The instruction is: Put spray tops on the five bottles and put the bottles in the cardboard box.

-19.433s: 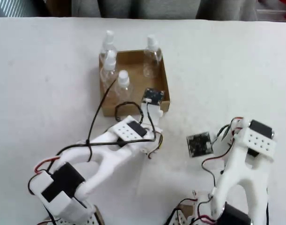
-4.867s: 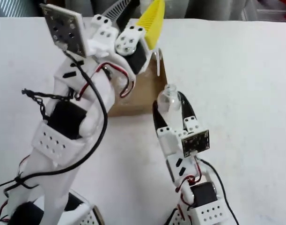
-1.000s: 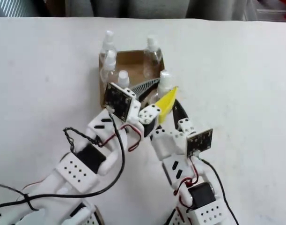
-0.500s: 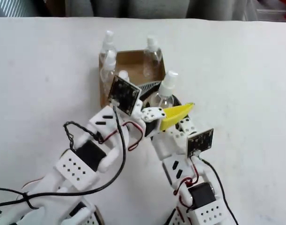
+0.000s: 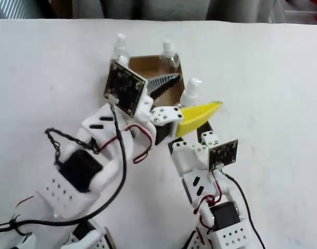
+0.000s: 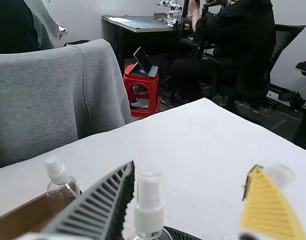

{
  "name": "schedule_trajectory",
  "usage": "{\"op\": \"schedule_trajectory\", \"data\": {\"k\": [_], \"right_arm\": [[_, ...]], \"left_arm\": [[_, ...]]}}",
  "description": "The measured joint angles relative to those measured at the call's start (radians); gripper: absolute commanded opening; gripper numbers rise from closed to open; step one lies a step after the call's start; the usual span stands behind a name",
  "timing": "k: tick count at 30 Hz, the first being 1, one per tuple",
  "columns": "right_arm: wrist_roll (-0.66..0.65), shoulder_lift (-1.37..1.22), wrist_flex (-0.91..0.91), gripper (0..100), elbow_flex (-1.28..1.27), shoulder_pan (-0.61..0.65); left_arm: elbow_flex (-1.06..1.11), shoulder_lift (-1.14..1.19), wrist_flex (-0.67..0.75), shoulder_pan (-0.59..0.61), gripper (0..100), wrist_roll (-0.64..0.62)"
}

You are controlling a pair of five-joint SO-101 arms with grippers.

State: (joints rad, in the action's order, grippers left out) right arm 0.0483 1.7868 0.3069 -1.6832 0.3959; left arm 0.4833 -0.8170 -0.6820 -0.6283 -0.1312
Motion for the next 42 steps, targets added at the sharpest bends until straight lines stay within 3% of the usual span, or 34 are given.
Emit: {"op": "schedule_trajectory", "data": {"k": [7,13,17,25,31,33,37,40,42], "right_arm": [[0.000,0.000,-0.011,6.6,0.000,0.000],[-0.005,0.000,-0.141,2.5,0.000,-0.029],[-0.080,0.000,-0.216,1.7,0.000,-0.026],[-0.097,0.000,-0.230,1.6,0.055,-0.032],[-0.101,0.000,-0.230,1.6,0.140,-0.031],[-0.101,-0.026,-0.230,1.6,0.176,-0.031],[-0.101,-0.152,-0.230,1.6,0.262,-0.034],[-0.101,-0.253,-0.235,1.6,0.330,-0.034],[-0.101,-0.315,-0.253,1.6,0.370,-0.034]], "left_arm": [[-0.054,-0.190,-0.196,0.020,34,0.000],[-0.054,-0.338,-0.296,0.133,34,0.000],[-0.055,-0.402,-0.400,0.213,34,0.000],[-0.043,-0.493,-0.655,0.410,34,0.000],[0.224,-0.626,-0.614,0.563,32,0.000],[0.348,-0.686,-0.572,0.600,25,0.000],[0.568,-0.830,-0.479,0.651,0,0.000],[0.704,-0.976,-0.394,0.697,9,0.000],[0.766,-1.007,-0.373,0.730,8,0.000]]}}
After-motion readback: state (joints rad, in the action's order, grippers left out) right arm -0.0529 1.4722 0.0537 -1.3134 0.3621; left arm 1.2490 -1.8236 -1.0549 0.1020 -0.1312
